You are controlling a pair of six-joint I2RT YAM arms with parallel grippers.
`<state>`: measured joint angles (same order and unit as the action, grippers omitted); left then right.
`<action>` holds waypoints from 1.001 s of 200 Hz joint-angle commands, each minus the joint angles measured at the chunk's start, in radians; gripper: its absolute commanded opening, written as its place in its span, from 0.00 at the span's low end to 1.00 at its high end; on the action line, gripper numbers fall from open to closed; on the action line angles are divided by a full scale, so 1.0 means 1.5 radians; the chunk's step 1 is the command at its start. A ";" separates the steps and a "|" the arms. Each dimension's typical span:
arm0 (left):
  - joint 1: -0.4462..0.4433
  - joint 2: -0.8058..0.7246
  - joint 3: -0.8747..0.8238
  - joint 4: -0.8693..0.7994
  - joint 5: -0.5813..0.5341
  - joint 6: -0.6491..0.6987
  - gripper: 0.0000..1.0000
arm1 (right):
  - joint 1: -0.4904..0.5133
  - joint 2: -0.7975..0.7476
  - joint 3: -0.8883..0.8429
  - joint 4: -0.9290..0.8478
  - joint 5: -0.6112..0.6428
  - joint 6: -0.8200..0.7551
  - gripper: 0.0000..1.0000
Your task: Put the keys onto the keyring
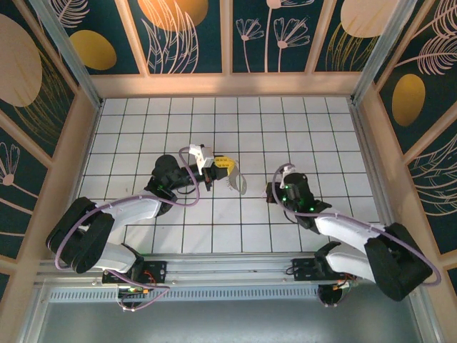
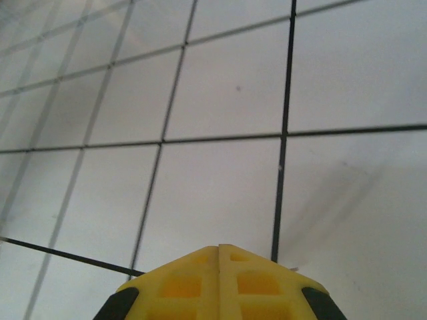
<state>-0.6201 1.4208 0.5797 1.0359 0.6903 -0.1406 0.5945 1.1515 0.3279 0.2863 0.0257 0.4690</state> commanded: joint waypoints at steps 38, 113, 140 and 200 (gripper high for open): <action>-0.002 -0.018 0.000 0.032 -0.001 -0.010 0.00 | 0.050 0.078 0.032 0.013 0.068 0.004 0.00; -0.001 -0.028 -0.013 0.040 -0.003 -0.010 0.00 | 0.074 0.162 0.055 0.019 0.063 0.017 0.00; -0.002 -0.030 -0.016 0.043 -0.004 -0.008 0.00 | 0.075 0.171 0.060 0.014 0.065 0.024 0.00; -0.001 -0.029 -0.016 0.047 -0.004 -0.008 0.00 | 0.076 0.166 0.063 0.004 0.062 0.028 0.11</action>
<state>-0.6201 1.3975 0.5617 1.0470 0.6899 -0.1440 0.7006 1.3964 0.4000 0.3065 0.1059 0.4976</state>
